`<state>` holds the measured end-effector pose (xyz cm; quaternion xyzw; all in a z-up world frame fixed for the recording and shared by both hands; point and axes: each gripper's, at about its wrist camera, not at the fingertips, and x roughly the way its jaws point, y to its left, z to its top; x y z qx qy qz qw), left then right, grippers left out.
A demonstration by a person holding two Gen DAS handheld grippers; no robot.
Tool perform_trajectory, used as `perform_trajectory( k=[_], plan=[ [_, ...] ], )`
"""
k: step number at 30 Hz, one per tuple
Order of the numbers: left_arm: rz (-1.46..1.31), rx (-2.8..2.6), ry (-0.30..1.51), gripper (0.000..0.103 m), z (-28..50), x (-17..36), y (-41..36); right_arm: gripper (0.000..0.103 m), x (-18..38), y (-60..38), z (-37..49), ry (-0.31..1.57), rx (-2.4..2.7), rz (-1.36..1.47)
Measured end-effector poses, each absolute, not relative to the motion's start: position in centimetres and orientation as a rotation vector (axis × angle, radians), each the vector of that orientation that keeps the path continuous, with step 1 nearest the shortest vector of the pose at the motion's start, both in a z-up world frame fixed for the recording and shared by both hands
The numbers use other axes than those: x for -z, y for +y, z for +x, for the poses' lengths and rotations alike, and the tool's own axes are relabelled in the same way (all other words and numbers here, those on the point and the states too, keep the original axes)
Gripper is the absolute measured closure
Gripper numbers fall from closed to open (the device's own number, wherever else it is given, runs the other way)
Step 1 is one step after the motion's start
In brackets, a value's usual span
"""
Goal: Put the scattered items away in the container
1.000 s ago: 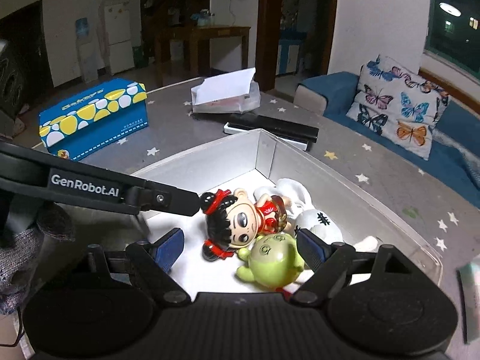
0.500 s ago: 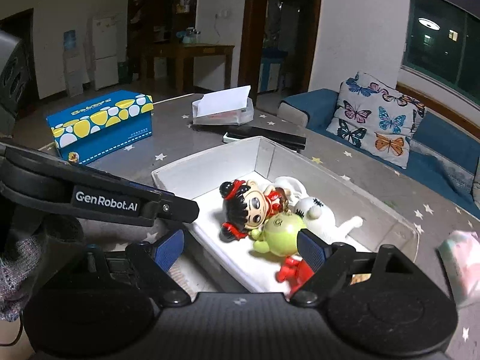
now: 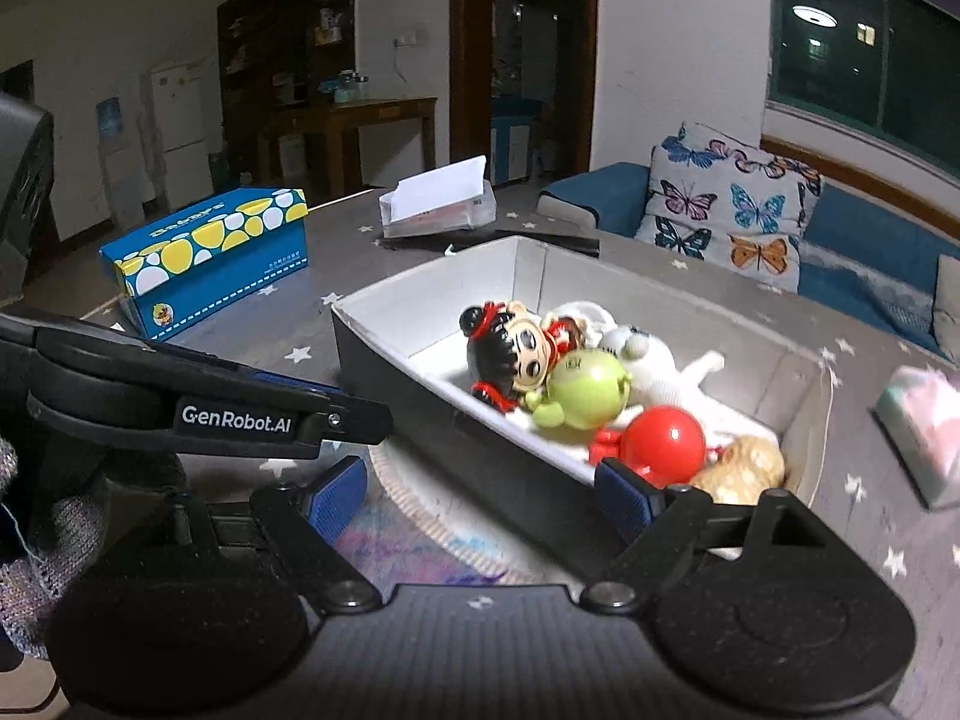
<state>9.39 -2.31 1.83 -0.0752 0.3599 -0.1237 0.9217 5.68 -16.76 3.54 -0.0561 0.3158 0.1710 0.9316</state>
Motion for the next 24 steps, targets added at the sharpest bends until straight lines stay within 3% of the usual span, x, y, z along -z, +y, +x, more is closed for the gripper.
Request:
perform_trajectory(
  k=[21,24],
  plan=[
    [-0.11,0.202,0.78,0.073,7.4,0.1,-2.2,0.013,-1.4,-17.7,3.5,0.675,-0.247,-0.022],
    [-0.11,0.193,0.78,0.073,7.4,0.1,-2.2,0.009,-1.3,-17.9,3.4,0.674,-0.23,-0.007]
  ],
)
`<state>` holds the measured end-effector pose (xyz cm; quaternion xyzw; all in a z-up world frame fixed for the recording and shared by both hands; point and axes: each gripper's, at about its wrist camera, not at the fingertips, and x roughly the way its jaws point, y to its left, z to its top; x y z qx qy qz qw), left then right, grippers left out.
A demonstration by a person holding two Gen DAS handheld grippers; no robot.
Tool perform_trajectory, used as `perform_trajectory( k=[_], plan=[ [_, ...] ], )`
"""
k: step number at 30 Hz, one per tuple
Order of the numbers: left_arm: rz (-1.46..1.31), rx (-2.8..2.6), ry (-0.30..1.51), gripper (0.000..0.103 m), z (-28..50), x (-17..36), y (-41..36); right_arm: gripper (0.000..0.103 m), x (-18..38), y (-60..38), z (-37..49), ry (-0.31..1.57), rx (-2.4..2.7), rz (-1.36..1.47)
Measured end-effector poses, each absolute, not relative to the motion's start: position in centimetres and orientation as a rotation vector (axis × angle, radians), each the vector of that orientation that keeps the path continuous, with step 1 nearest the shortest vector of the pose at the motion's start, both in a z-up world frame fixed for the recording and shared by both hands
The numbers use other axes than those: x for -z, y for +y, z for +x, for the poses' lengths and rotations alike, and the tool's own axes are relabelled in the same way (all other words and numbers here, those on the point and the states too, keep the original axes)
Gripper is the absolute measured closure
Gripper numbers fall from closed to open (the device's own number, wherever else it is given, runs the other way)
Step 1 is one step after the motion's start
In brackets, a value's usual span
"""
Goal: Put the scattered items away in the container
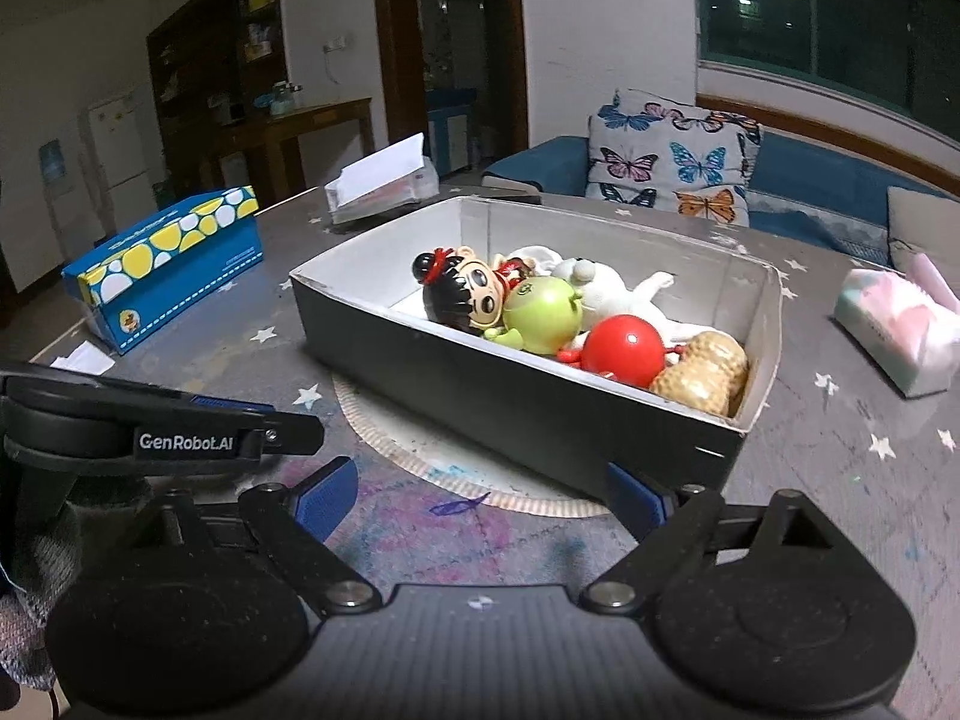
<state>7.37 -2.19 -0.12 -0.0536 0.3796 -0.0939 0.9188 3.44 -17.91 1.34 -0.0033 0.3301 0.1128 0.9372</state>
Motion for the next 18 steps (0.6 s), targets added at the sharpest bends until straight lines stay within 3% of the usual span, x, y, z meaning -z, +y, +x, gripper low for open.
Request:
perform_trajectory(
  k=[18],
  plan=[
    [-0.045,0.17,0.749,0.073,7.18,0.07,-3.08,0.005,-0.88,-18.29,3.23,0.675,-0.171,0.024]
  ],
)
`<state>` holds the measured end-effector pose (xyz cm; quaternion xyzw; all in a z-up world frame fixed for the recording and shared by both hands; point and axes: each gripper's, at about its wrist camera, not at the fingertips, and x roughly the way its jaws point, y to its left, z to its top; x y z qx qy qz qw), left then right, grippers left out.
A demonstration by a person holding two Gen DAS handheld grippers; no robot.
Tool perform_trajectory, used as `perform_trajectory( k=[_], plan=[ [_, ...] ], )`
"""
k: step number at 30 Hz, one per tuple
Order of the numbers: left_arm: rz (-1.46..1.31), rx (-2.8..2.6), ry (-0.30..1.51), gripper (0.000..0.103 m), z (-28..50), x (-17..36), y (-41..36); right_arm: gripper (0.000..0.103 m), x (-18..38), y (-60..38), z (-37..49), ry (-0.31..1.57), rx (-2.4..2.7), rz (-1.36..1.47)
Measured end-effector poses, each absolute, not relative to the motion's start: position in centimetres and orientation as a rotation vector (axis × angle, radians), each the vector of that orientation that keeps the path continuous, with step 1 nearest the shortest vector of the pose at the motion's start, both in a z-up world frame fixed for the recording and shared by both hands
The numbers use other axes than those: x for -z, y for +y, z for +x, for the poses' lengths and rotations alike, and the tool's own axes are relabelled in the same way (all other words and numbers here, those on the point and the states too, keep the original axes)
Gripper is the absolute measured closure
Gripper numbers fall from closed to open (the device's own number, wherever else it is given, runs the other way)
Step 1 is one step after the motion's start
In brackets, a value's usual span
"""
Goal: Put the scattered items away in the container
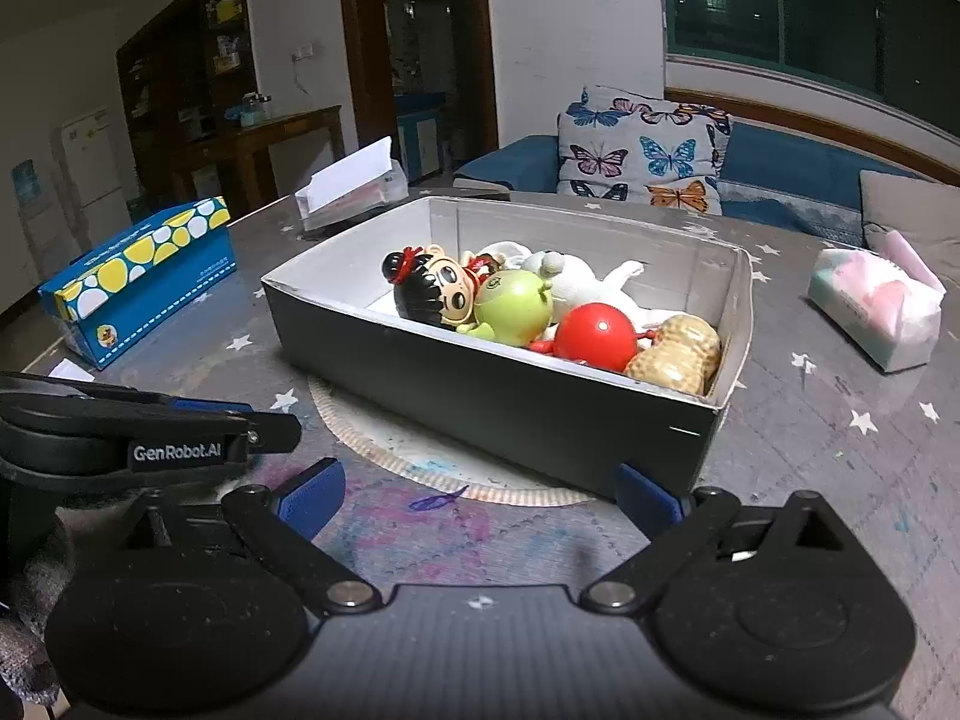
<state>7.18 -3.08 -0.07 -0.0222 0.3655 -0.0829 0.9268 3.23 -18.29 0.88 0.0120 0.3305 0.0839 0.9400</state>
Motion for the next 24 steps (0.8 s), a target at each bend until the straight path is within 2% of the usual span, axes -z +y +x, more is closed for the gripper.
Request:
perform_trajectory(
  k=[24],
  plan=[
    [0.063,0.14,0.713,0.073,8.2,0.3,-4.1,0.0,-0.2,-18.5,3.8,0.687,-0.141,0.05]
  ],
)
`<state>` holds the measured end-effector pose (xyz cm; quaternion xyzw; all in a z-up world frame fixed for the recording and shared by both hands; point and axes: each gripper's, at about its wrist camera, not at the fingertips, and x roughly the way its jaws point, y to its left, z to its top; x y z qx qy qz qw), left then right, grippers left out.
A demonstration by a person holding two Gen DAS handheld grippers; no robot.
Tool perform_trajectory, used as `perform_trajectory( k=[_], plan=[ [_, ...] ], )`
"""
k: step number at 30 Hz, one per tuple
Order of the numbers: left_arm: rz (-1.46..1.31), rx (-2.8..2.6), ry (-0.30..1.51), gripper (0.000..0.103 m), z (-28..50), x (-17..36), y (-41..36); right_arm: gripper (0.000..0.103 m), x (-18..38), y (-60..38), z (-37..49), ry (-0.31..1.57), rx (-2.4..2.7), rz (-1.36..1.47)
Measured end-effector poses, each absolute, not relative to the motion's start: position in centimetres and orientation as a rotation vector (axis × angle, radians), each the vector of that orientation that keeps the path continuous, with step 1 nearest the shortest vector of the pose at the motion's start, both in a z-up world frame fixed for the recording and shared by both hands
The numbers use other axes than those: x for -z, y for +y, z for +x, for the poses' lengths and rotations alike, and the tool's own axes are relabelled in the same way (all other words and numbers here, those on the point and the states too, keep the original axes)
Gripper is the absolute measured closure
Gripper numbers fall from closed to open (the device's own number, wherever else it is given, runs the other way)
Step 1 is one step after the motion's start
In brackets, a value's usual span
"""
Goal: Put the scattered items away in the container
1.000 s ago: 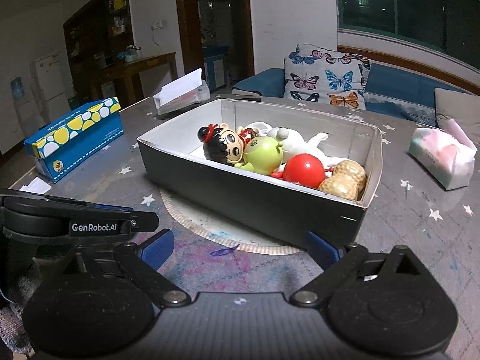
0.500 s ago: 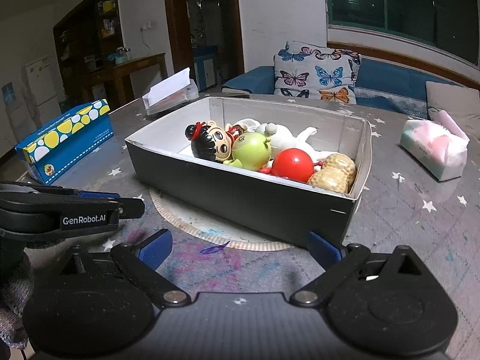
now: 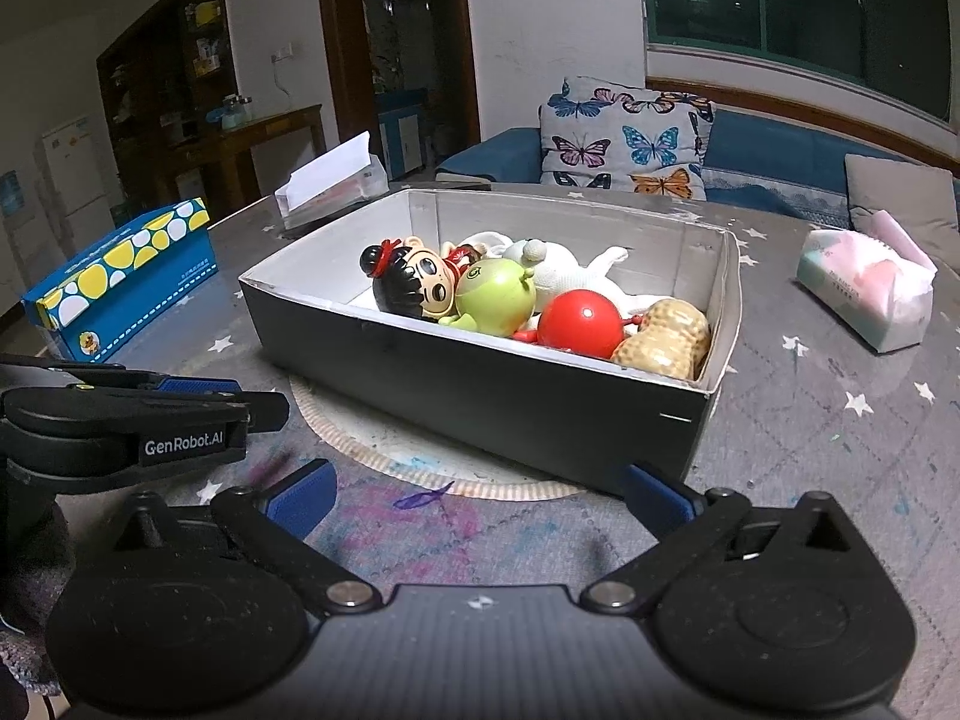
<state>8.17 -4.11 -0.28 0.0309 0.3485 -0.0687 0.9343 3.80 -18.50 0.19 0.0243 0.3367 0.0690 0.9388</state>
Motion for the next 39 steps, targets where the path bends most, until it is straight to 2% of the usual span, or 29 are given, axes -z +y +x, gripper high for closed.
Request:
perform_trajectory(
  k=[39],
  plan=[
    [0.105,0.129,0.714,0.073,10.6,0.4,-4.5,0.0,0.5,-18.7,6.0,0.724,-0.1,0.084]
  ],
)
